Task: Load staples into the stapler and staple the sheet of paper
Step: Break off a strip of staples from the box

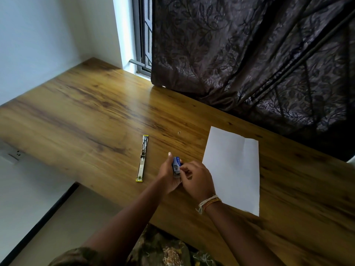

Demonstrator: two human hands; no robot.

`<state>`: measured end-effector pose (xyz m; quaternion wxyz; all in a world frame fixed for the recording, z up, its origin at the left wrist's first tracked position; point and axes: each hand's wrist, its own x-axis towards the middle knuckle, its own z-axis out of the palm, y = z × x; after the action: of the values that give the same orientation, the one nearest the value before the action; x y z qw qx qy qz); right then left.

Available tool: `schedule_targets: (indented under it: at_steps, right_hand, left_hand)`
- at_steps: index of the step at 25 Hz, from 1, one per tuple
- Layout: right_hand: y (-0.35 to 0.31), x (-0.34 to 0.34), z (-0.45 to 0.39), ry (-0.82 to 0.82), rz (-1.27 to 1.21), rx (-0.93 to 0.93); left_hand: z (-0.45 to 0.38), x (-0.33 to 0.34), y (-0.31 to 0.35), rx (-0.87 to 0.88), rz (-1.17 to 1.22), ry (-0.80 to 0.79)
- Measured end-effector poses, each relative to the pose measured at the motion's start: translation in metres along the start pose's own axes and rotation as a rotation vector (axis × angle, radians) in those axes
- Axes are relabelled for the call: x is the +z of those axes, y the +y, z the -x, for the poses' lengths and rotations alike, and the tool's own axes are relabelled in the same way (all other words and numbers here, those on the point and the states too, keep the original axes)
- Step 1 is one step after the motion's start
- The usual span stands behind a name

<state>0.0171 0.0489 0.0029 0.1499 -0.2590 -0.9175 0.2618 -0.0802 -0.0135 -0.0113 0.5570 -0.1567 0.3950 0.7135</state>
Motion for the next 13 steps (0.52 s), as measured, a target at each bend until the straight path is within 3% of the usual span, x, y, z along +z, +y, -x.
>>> schedule_targets:
  at_steps: [5,10,13]
  right_hand:
    - [-0.008,0.002,0.004,0.035,-0.014,0.075]
    - [-0.011,0.008,0.006,0.013,-0.178,0.237]
    - [-0.011,0.012,0.010,0.007,-0.202,0.190]
  left_hand:
    - [-0.004,-0.003,-0.002,0.027,0.022,0.020]
    - [-0.008,-0.007,-0.003,0.046,0.057,-0.019]
    - [-0.005,-0.006,-0.002,0.034,0.036,-0.005]
